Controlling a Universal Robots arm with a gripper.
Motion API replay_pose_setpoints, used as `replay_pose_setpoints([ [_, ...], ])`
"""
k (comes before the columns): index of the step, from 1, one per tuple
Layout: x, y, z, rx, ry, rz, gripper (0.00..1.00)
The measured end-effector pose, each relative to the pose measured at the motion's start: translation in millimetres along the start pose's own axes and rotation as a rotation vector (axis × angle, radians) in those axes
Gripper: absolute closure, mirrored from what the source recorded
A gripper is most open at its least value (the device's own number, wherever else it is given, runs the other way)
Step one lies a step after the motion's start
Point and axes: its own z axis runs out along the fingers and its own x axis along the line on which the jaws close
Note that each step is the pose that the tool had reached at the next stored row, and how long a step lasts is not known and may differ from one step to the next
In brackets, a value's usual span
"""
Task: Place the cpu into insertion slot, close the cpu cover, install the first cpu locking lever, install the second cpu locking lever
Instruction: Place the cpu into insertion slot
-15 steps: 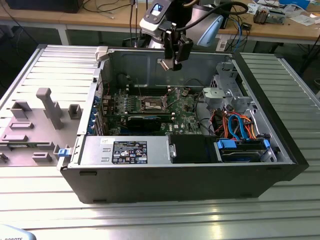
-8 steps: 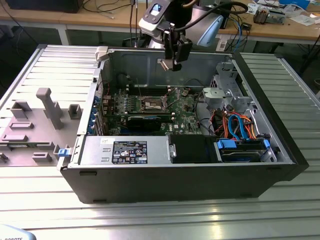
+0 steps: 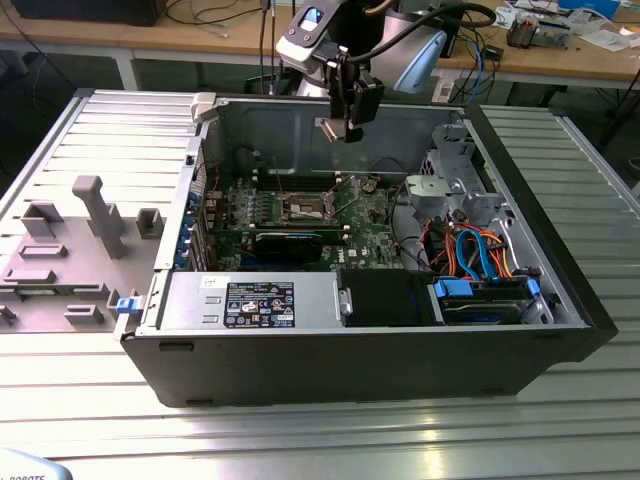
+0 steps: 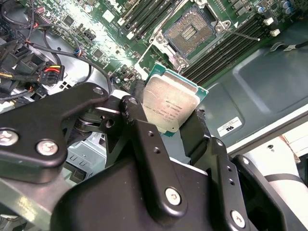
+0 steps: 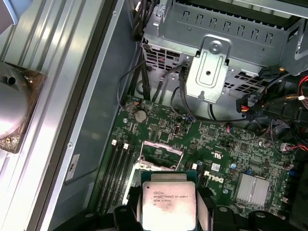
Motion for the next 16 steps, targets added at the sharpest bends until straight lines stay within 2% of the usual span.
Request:
replay_pose_setpoints([
  [16,0.0,0.0,0.0,-0.0001,-0.0007,0.009,0.46],
])
